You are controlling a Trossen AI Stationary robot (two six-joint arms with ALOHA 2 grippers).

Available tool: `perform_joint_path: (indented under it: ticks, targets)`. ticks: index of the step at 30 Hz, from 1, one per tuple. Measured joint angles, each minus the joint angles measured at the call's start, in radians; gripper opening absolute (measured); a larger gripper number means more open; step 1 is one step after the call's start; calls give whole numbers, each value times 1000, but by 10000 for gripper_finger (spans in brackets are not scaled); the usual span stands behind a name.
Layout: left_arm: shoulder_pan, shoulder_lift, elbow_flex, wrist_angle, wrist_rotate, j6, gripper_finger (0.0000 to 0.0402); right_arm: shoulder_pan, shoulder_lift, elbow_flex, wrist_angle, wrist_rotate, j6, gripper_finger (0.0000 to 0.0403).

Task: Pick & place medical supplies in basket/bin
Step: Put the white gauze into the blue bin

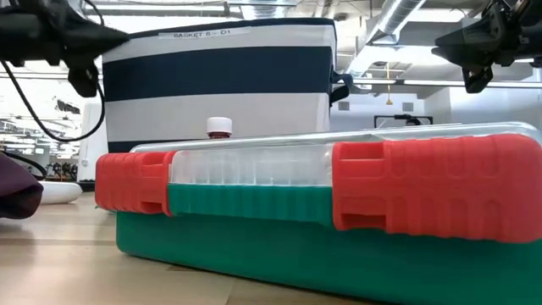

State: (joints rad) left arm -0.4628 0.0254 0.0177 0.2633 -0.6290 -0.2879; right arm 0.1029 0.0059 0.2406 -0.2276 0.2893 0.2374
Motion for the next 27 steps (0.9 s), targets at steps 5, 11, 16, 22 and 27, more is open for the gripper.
perform_joint_path:
  ticks: [5,11,16,22,27]
  targets:
    - [0,0,0,-7,321,-64,0,0,0,0,0,0,0,82]
    - [-1,2,0,-15,269,-6,0,0,0,0,0,0,0,82]
    - [-2,51,0,11,320,9,0,0,0,0,0,0,0,82]
    - [-20,189,72,88,356,155,0,0,0,0,0,0,0,82]
    - [-54,346,229,8,356,215,0,0,0,0,0,0,0,82]
